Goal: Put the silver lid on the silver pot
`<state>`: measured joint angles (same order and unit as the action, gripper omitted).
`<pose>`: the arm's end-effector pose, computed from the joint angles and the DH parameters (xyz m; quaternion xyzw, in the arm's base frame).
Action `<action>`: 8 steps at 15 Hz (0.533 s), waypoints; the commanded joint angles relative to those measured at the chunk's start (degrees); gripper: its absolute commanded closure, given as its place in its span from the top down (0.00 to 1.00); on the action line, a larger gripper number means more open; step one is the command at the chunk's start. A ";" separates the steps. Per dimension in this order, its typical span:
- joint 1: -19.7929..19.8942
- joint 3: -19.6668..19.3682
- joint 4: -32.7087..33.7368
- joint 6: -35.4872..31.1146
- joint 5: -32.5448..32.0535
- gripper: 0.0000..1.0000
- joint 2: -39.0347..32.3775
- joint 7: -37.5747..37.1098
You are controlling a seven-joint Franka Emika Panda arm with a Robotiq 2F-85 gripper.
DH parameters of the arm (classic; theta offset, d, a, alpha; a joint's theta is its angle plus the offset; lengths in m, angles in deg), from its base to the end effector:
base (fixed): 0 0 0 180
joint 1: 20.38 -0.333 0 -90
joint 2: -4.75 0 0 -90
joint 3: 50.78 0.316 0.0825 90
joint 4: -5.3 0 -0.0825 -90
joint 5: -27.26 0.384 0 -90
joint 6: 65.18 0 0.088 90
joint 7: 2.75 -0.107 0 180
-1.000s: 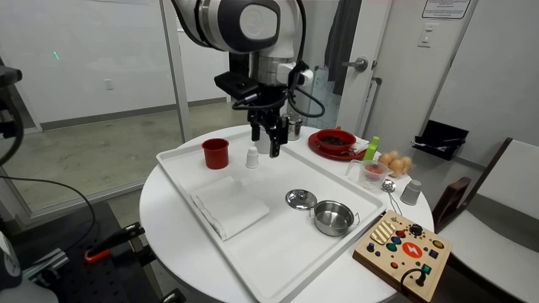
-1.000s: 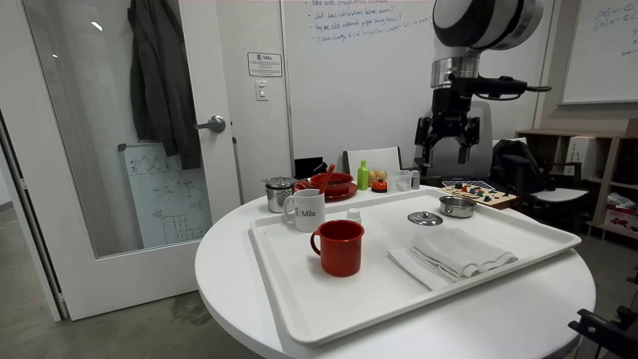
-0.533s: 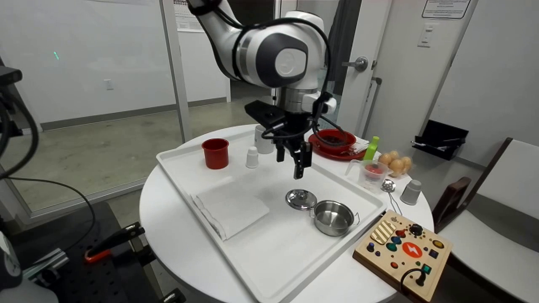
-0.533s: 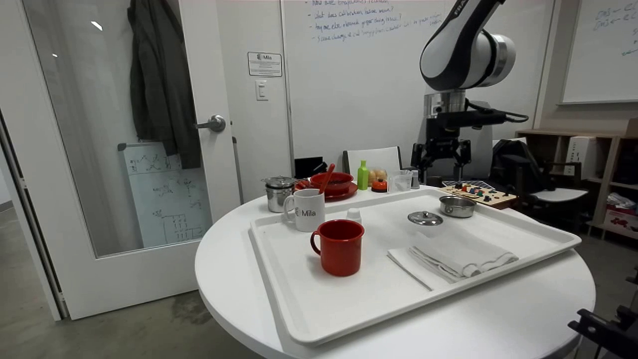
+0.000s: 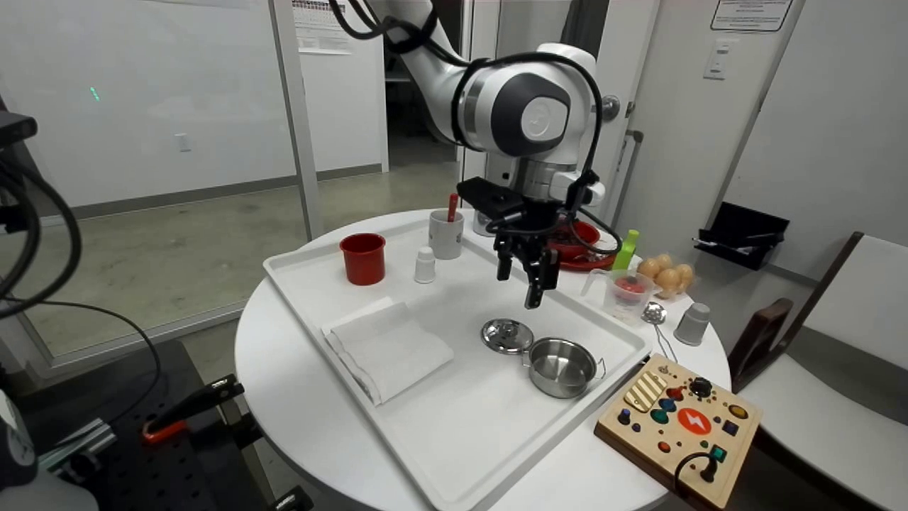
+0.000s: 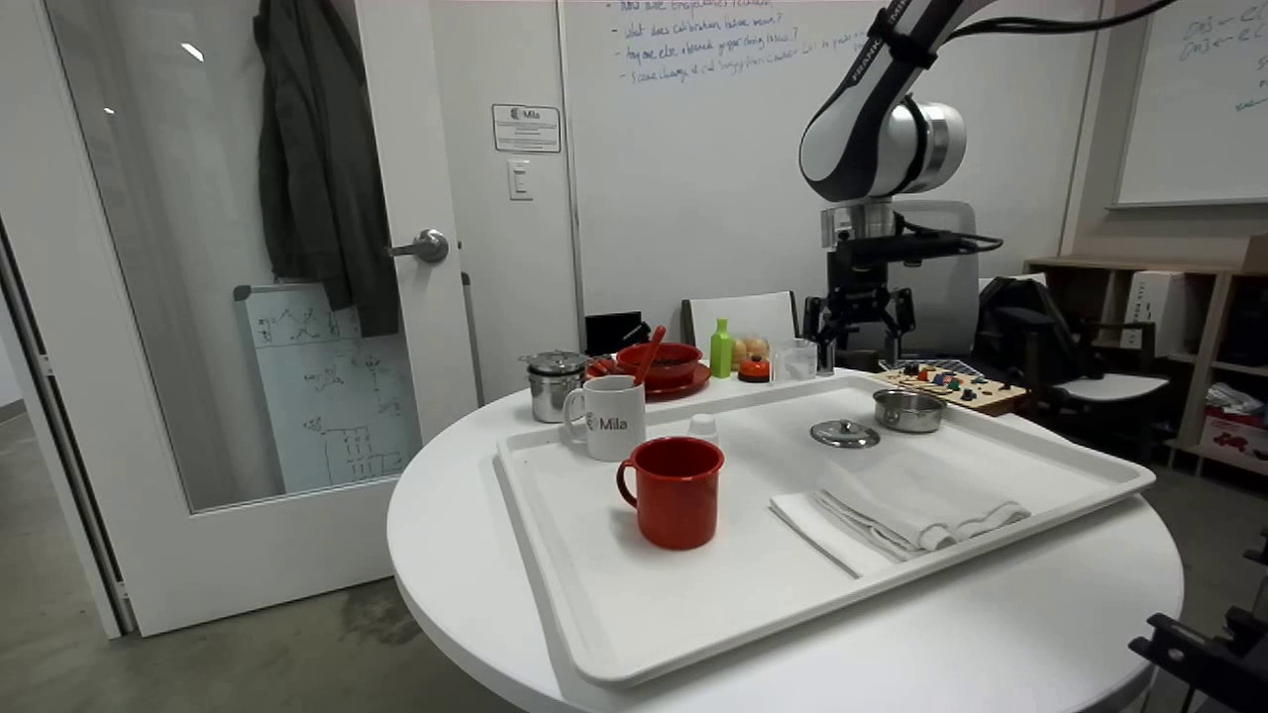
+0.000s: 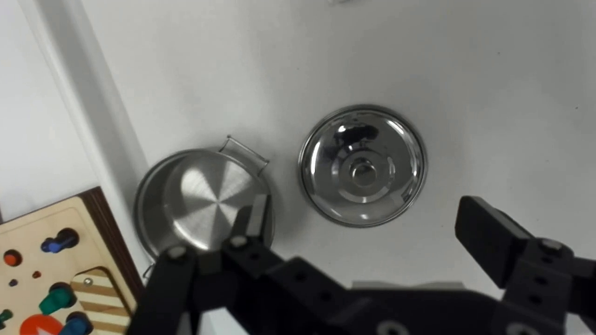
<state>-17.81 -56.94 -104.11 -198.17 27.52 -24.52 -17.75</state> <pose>0.6125 -0.0914 0.2209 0.9780 -0.2015 -0.0467 0.0276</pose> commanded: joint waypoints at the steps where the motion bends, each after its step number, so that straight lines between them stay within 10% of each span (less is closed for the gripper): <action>1: -0.06 1.81 4.88 3.74 2.43 1.00 -5.31 0.74; 8: -0.97 2.12 5.39 1.96 1.81 1.00 -8.52 0.37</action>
<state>-18.37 -54.17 -100.37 -196.21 28.74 -32.04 -17.71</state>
